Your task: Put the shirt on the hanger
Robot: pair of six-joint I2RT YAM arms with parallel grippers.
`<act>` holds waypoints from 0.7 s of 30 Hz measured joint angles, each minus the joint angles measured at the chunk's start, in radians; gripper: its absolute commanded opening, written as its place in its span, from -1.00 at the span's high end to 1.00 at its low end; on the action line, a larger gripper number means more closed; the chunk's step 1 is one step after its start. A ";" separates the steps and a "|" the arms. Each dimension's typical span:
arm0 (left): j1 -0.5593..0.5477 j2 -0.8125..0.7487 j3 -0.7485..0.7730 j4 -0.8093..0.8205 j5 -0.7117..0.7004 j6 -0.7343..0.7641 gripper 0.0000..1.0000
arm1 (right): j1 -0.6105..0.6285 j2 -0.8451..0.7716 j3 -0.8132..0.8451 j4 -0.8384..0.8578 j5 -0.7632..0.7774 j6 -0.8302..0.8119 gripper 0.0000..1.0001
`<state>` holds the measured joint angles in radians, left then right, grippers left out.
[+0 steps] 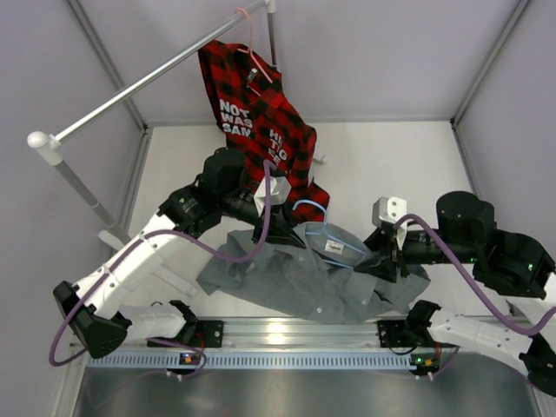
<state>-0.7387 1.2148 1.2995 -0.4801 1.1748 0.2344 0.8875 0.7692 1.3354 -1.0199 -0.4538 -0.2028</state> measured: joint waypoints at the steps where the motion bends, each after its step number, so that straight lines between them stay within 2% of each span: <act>1: 0.000 -0.003 0.000 0.000 0.000 0.000 1.00 | 0.000 0.000 0.000 -0.001 -0.006 -0.004 0.23; 4: 0.000 -0.008 0.003 -0.010 0.000 0.001 1.00 | 0.000 -0.012 0.002 -0.026 -0.006 -0.016 0.43; 10: 0.001 -0.008 0.008 -0.015 0.000 0.001 1.00 | 0.000 -0.030 0.024 -0.096 0.015 -0.024 0.65; 12: 0.001 -0.008 0.009 -0.015 0.000 0.001 1.00 | 0.000 -0.021 0.036 -0.110 0.004 -0.027 0.66; 16: 0.002 -0.008 0.016 -0.025 -0.004 0.000 1.00 | 0.000 0.013 0.041 -0.118 -0.023 -0.035 1.00; 21: 0.002 -0.010 0.033 -0.053 -0.050 -0.009 0.96 | -0.001 0.006 0.041 -0.106 0.018 0.000 1.00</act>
<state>-0.7368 1.2053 1.3323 -0.5327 1.1252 0.2256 0.8864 0.7750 1.3762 -1.1255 -0.4358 -0.2031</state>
